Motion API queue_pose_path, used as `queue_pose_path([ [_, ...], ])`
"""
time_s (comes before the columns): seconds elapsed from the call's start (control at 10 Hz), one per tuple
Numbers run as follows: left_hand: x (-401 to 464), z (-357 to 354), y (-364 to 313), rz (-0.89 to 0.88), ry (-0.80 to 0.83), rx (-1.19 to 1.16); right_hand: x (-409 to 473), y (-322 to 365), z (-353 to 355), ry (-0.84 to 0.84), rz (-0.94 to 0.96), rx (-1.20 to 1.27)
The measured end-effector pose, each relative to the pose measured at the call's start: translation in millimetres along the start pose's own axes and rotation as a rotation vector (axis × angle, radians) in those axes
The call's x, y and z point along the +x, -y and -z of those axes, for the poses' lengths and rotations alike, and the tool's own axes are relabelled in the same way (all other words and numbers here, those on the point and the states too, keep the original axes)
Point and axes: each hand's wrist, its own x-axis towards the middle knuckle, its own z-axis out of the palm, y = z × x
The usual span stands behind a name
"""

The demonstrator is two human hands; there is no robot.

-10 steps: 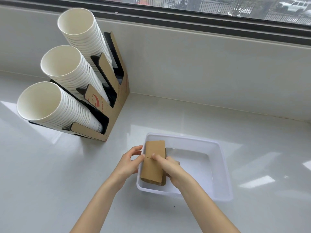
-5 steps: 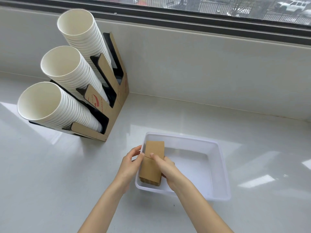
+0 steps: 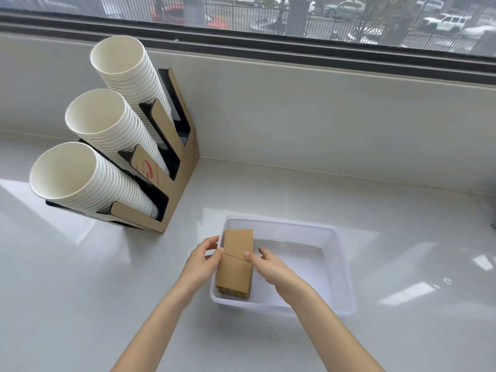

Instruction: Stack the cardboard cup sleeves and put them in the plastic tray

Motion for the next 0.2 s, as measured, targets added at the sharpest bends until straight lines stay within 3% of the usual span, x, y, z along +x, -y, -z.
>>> queue_pose_path([
  [0.1,1,2,-3,-0.001,0.038,0.091,-6,-1,11,-0.025,0.019,-0.129],
  [0.2,-3,-1,-12,-0.119,0.064,0.272,-26,3,22,-0.088,0.063,-0.291],
])
